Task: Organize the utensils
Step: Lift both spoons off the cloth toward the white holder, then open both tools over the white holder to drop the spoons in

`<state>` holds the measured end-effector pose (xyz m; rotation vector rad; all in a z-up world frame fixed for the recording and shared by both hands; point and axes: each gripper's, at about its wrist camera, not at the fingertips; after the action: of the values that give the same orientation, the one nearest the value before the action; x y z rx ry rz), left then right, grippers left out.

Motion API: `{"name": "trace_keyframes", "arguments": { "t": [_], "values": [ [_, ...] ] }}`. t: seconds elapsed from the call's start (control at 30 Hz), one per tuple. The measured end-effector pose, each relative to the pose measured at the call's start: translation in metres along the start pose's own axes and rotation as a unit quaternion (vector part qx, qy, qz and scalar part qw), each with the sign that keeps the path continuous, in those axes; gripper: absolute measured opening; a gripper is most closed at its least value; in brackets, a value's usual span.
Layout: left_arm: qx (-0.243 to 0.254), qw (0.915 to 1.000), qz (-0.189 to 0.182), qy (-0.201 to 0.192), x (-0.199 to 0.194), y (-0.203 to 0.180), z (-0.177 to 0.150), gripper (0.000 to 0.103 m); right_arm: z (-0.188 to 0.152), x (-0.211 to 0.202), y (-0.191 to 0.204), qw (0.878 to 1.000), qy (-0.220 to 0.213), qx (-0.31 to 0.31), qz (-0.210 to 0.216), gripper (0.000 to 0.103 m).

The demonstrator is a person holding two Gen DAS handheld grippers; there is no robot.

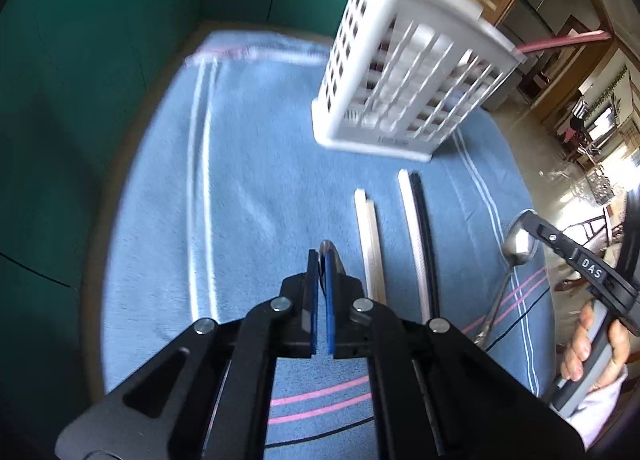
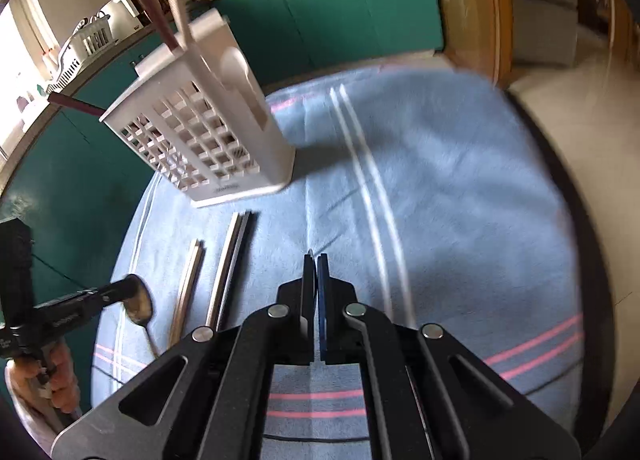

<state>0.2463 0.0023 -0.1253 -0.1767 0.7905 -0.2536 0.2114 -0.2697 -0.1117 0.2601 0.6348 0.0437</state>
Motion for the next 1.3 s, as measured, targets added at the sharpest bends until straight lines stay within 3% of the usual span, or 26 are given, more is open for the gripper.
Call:
{"name": "trace_keyframes", "arguments": {
  "t": [0.1,0.2,0.4,0.5,0.6,0.7,0.8,0.93,1.0,1.13,1.3],
  "values": [
    [0.02,0.9979,0.022,-0.058,-0.032,-0.008,0.013,0.002,0.012,-0.022,0.018,0.997,-0.044,-0.048,-0.045,0.002],
    [0.045,0.9913,0.049,-0.113,-0.061,-0.016,0.029,0.003,0.023,-0.035,0.03,0.994,-0.067,-0.075,-0.052,0.002],
    [0.07,0.9748,0.055,-0.205,-0.113,-0.031,0.072,0.002,0.062,-0.06,0.066,0.982,-0.129,-0.125,-0.061,0.002],
    [0.087,0.959,0.07,-0.26,-0.141,-0.04,0.1,0.003,0.087,-0.07,0.087,0.97,-0.174,-0.152,-0.071,0.002],
    [0.108,0.9343,0.096,-0.326,-0.168,-0.053,0.131,0.003,0.113,-0.078,0.109,0.958,-0.215,-0.172,-0.081,0.002],
    [0.12,0.9187,0.113,-0.359,-0.183,-0.064,0.161,0.003,0.142,-0.079,0.129,0.943,-0.255,-0.191,-0.09,0.002],
    [0.112,0.9191,0.107,-0.362,-0.183,-0.069,0.193,0.003,0.17,-0.071,0.148,0.928,-0.285,-0.213,-0.108,0.002],
    [0.114,0.9203,0.121,-0.354,-0.152,-0.073,0.219,0.003,0.191,-0.022,0.16,0.917,-0.274,-0.246,-0.153,0.002],
    [0.116,0.921,0.123,-0.351,-0.135,-0.073,0.222,0.003,0.19,0.004,0.158,0.917,-0.26,-0.254,-0.161,0.002],
    [0.101,0.9351,0.12,-0.318,-0.093,-0.065,0.226,0.003,0.182,0.037,0.152,0.919,-0.247,-0.257,-0.168,0.002],
    [0.118,0.938,0.142,-0.293,-0.05,-0.064,0.221,0.003,0.174,0.049,0.145,0.924,-0.246,-0.249,-0.152,0.002]
  ]
}}
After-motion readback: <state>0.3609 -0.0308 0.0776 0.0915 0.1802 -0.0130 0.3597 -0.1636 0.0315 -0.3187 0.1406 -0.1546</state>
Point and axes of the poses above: each gripper's, at about its wrist camera, not at the fingertips, and x roughly the way its jaws point, y to its left, z to its top, and after that the axes turned 14 degrees about -y, right-handed
